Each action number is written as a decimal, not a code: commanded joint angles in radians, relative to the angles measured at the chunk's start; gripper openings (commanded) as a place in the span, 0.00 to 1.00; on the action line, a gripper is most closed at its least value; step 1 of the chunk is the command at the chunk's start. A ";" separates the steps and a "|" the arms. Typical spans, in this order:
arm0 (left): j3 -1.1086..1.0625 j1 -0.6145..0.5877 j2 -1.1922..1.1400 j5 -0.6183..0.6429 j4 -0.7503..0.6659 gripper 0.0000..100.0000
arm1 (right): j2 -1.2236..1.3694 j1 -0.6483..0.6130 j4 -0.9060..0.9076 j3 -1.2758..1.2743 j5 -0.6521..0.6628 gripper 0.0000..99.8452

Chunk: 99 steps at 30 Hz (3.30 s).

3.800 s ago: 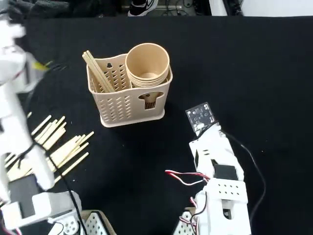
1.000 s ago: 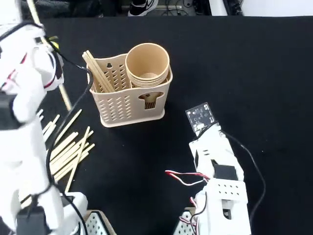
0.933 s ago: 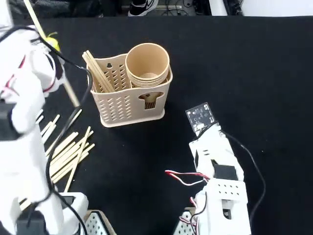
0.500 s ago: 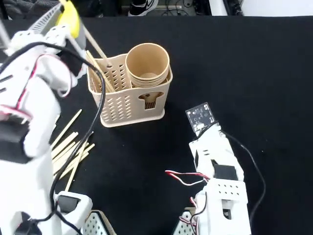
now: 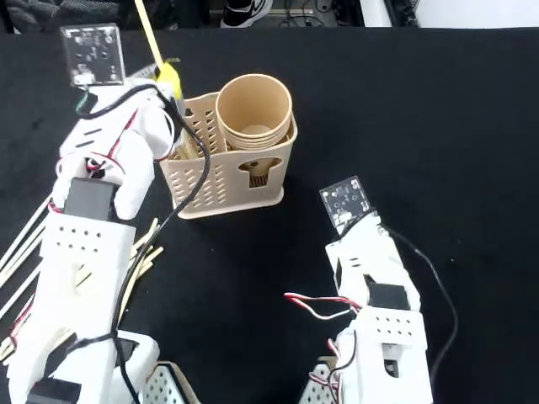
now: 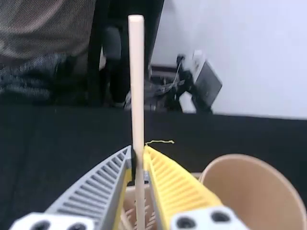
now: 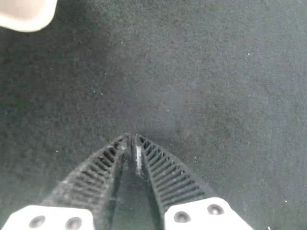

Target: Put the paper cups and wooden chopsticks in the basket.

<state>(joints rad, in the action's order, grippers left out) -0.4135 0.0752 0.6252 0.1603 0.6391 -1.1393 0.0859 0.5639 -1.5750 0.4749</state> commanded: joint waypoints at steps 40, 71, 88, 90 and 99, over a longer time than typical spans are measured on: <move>-0.278 -1.147 -0.503 -0.634 -0.261 0.20 | -0.004 -0.364 0.222 0.315 -0.048 0.01; -0.166 -1.148 -0.987 -0.945 -0.109 0.12 | 0.217 -0.614 -0.247 0.452 -0.153 0.01; -0.076 -1.086 -0.941 -1.204 0.583 0.12 | 0.371 -1.042 0.316 0.780 -0.161 0.02; -0.042 -1.090 -0.905 -1.204 0.658 0.12 | 0.427 -1.080 0.313 0.811 -0.161 0.06; 0.117 -1.210 -0.793 -1.192 0.694 0.12 | 0.912 -1.220 0.173 0.987 -0.250 0.09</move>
<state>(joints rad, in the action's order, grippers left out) -0.3705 -1.0971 -0.2048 -1.0303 1.3142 -0.3629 -1.0894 0.8140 -0.6866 0.2417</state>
